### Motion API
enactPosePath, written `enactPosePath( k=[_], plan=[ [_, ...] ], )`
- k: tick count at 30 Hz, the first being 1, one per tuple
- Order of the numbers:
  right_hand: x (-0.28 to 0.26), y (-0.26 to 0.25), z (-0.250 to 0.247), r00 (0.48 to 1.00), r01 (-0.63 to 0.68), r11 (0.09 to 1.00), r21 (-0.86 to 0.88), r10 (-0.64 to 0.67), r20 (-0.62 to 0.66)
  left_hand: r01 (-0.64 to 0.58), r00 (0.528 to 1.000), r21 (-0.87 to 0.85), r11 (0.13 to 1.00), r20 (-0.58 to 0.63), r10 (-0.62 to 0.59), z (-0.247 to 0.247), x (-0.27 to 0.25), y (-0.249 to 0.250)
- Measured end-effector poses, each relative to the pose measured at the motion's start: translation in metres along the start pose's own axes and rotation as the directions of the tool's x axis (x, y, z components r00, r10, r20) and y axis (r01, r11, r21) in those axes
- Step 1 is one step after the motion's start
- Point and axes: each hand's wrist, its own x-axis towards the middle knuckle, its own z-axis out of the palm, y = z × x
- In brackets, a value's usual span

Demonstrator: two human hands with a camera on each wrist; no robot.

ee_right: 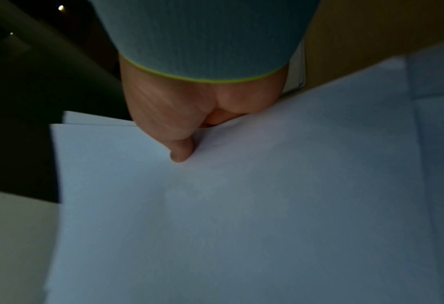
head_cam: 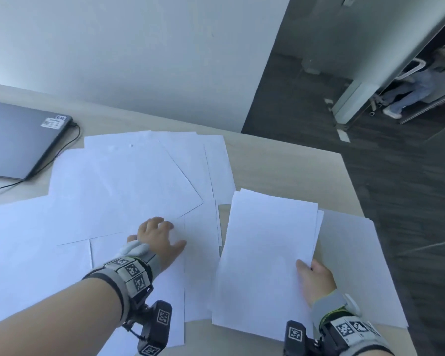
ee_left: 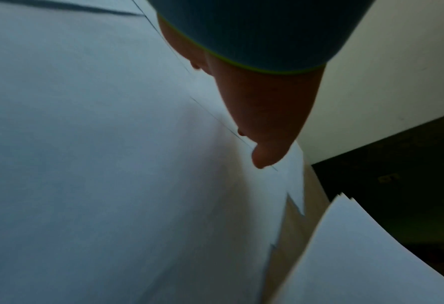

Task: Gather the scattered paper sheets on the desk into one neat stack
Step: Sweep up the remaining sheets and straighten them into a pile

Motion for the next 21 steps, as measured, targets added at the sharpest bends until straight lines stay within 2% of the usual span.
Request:
enactPosePath(
  k=[2, 4, 6, 8, 11, 13, 15, 19, 21],
  plan=[
    [0.002, 0.001, -0.002, 0.998, 0.014, 0.995, 0.103, -0.019, 0.052, -0.070, 0.995, -0.249, 0.966, 0.053, 0.086, 0.001, -0.005, 0.032],
    [0.002, -0.003, -0.008, 0.994, 0.057, 0.979, 0.197, -0.075, 0.085, -0.041, 0.977, -0.532, 0.846, 0.155, 0.145, 0.002, -0.013, 0.067],
    [0.005, -0.010, -0.018, 0.983, 0.088, 0.949, 0.302, -0.132, 0.129, 0.001, 0.965, -0.701, 0.713, 0.187, 0.182, 0.001, -0.020, 0.101],
    [0.006, -0.021, -0.024, 0.962, 0.117, 0.909, 0.400, -0.204, 0.183, 0.035, 0.976, -0.816, 0.578, 0.151, 0.155, -0.003, -0.024, 0.121],
    [0.017, -0.039, -0.043, 0.943, 0.115, 0.844, 0.523, -0.258, 0.209, 0.005, 0.989, -0.946, 0.324, 0.054, 0.141, -0.009, -0.029, 0.151],
    [0.023, -0.044, -0.054, 0.924, 0.121, 0.804, 0.582, -0.305, 0.229, -0.042, 0.990, -0.973, 0.226, -0.011, 0.137, -0.011, -0.028, 0.159],
    [0.024, -0.052, -0.064, 0.895, 0.165, 0.828, 0.537, -0.354, 0.271, -0.071, 0.990, -0.967, 0.244, -0.038, 0.137, -0.008, -0.026, 0.157],
    [0.042, -0.039, -0.065, 0.819, 0.261, 0.930, 0.259, -0.356, 0.451, -0.032, 0.993, -0.906, 0.422, 0.019, 0.116, 0.012, -0.031, 0.158],
    [0.051, -0.029, -0.062, 0.815, 0.271, 0.949, 0.163, -0.316, 0.485, -0.013, 0.996, -0.868, 0.496, 0.030, 0.079, 0.026, -0.032, 0.158]
  ],
)
